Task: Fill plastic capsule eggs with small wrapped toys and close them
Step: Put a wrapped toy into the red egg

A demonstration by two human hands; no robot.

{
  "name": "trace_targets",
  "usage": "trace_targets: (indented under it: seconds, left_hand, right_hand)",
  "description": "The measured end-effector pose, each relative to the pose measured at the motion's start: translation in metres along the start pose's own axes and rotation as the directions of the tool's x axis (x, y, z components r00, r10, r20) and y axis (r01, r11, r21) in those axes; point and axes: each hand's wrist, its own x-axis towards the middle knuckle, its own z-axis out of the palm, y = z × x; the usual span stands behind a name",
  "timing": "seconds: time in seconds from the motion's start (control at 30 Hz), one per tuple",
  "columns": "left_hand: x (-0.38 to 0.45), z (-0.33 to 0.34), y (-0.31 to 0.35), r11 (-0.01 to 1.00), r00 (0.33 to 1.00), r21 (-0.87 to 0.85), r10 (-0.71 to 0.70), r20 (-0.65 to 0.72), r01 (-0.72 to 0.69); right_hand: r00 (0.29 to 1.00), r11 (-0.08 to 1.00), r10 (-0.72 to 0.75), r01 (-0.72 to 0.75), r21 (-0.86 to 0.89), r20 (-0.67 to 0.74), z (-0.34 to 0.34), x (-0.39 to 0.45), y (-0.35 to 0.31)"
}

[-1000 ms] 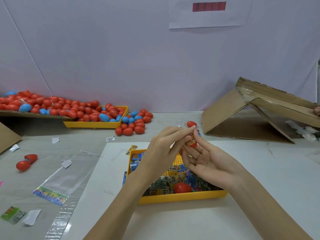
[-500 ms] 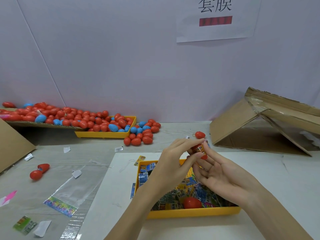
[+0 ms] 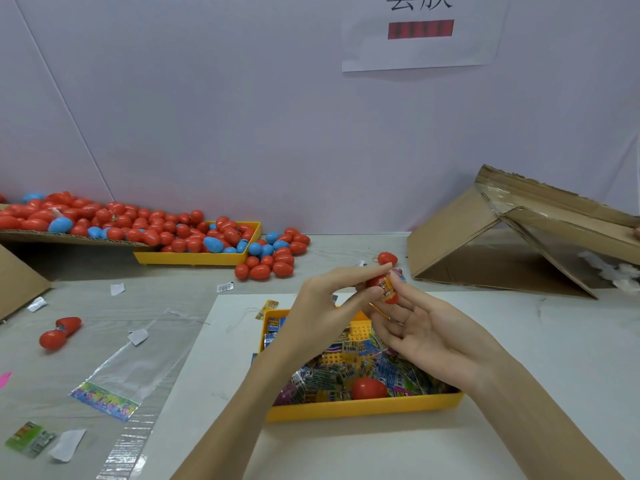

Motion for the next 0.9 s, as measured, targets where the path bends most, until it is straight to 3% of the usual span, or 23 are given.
trace_targets:
  seconds: [0.17, 0.23, 0.27, 0.3, 0.37, 0.47, 0.53, 0.6, 0.67, 0.77, 0.83, 0.9]
  left_hand:
    - [0.001, -0.003, -0.001, 0.999, 0.999, -0.007, -0.037, 0.023, 0.038]
    - [0.001, -0.002, -0.001, 0.999, 0.998, 0.001, -0.053, 0.032, 0.053]
    - [0.002, -0.002, -0.001, 0.998, 0.998, 0.011, -0.054, 0.033, 0.054]
    - [0.002, -0.002, -0.001, 0.998, 0.998, 0.028, -0.056, 0.027, 0.055]
    - [0.002, -0.002, -0.002, 0.996, 0.997, 0.058, -0.072, -0.007, 0.072]
    - [0.003, -0.006, -0.008, 0.986, 0.988, 0.106, -0.119, -0.100, 0.129]
    - [0.003, -0.009, -0.011, 0.976, 0.979, 0.157, -0.123, -0.160, 0.149]
    - [0.004, -0.011, -0.016, 0.956, 0.973, 0.233, -0.136, -0.187, 0.179]
    - [0.003, -0.013, -0.021, 0.916, 0.968, 0.335, -0.165, -0.191, 0.222]
    - [0.000, -0.017, -0.026, 0.832, 0.951, 0.468, -0.221, -0.215, 0.300]
    - [-0.001, -0.018, -0.027, 0.800, 0.932, 0.483, -0.263, -0.249, 0.356]
    - [-0.001, -0.020, -0.028, 0.787, 0.917, 0.477, -0.293, -0.269, 0.391]
  right_hand:
    - [1.000, 1.000, -0.018, 0.018, -0.023, 0.014, -0.004, 0.002, 0.000]
    - [0.996, 0.985, -0.085, 0.084, -0.149, 0.002, -0.002, 0.001, 0.001]
    - [0.984, 0.941, -0.177, 0.163, -0.296, -0.018, -0.002, 0.000, 0.002]
    - [0.951, 0.835, -0.306, 0.252, -0.488, -0.033, -0.002, 0.000, 0.003]
    - [0.788, 0.457, -0.616, 0.352, -0.817, -0.005, -0.003, 0.000, -0.002]
    - [0.489, -0.010, -0.851, 0.349, -0.937, 0.191, -0.008, 0.010, -0.033]
    - [0.354, -0.211, -0.888, 0.254, -0.944, 0.293, -0.013, 0.022, -0.069]
    - [0.288, -0.287, -0.909, 0.099, -0.953, 0.303, -0.020, 0.034, -0.108]
    - [0.277, -0.301, -0.924, -0.100, -0.948, 0.265, -0.033, 0.047, -0.143]
    - [0.357, -0.273, -0.923, -0.350, -0.896, 0.142, -0.055, 0.062, -0.172]
    - [0.395, -0.299, -0.911, -0.442, -0.846, 0.116, -0.063, 0.070, -0.171]
    - [0.404, -0.389, -0.892, -0.463, -0.797, 0.202, -0.064, 0.077, -0.163]
